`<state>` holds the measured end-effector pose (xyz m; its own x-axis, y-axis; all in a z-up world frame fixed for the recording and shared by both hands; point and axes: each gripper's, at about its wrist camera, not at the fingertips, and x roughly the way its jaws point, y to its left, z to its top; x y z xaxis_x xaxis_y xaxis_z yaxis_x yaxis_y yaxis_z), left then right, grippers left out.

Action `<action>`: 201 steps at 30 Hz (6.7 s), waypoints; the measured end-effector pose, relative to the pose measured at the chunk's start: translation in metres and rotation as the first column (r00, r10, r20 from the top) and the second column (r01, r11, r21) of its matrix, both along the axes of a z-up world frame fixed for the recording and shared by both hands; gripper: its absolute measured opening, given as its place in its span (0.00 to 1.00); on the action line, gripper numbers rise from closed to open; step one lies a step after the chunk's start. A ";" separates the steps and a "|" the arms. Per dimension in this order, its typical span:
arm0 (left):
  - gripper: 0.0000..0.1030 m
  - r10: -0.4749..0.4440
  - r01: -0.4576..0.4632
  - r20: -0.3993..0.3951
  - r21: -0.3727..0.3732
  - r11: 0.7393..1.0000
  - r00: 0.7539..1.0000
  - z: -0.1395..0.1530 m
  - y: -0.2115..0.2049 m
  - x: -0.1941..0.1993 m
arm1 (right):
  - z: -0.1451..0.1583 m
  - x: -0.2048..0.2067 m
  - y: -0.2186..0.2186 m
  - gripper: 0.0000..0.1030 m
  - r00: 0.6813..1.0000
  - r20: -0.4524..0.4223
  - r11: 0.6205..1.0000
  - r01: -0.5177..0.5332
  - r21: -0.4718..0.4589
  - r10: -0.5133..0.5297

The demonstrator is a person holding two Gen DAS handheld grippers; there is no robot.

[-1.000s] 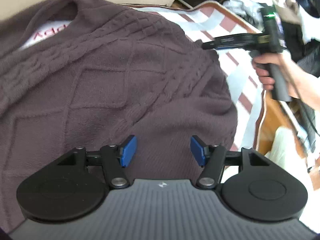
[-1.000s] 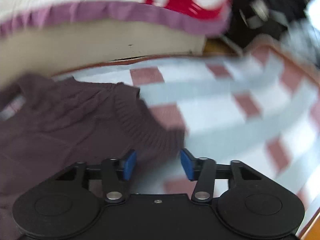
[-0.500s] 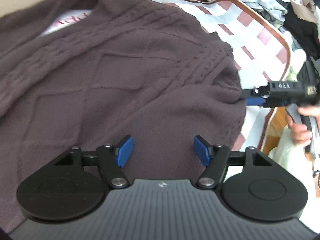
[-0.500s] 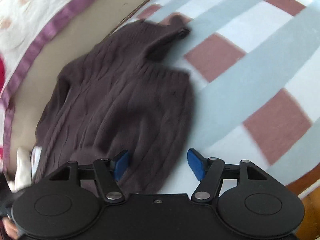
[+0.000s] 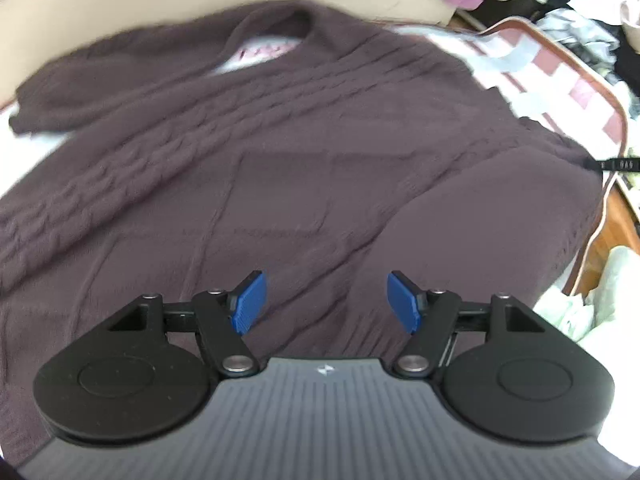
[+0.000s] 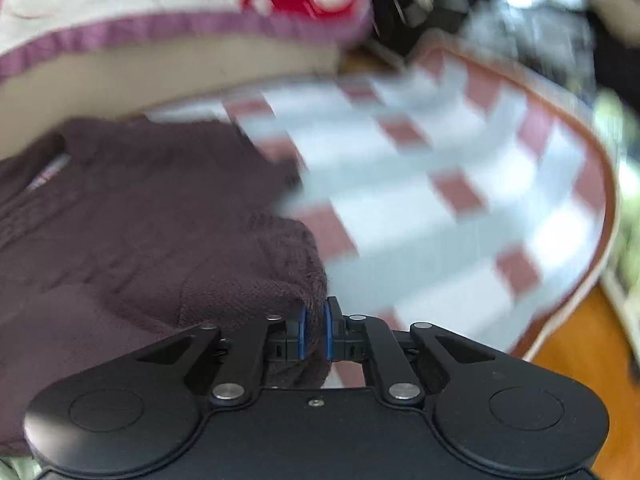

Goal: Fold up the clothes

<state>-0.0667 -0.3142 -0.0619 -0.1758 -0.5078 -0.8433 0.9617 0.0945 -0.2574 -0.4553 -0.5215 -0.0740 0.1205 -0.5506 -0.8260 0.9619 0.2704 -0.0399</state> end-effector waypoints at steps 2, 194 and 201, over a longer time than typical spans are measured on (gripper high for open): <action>0.65 -0.009 0.010 -0.031 0.036 0.999 0.999 -0.008 -0.001 -0.001 | -0.024 -0.003 -0.002 0.09 0.999 -0.012 0.998 0.049 0.030 -0.049; 0.13 0.289 -0.270 0.080 -0.191 0.944 0.954 0.026 -0.034 0.077 | -0.045 0.135 0.053 0.11 0.814 -0.352 0.872 -0.490 0.012 0.462; 0.35 0.331 -0.296 0.096 -0.269 0.917 0.939 0.048 -0.011 0.105 | -0.022 0.090 0.014 0.35 0.936 0.036 0.934 -0.352 0.056 0.351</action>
<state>0.0379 -0.3252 -0.0136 0.1342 -0.7129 -0.6883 0.9203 0.3472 -0.1802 -0.3657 -0.5077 -0.0958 0.3178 -0.4181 -0.8510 0.8056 0.5924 0.0098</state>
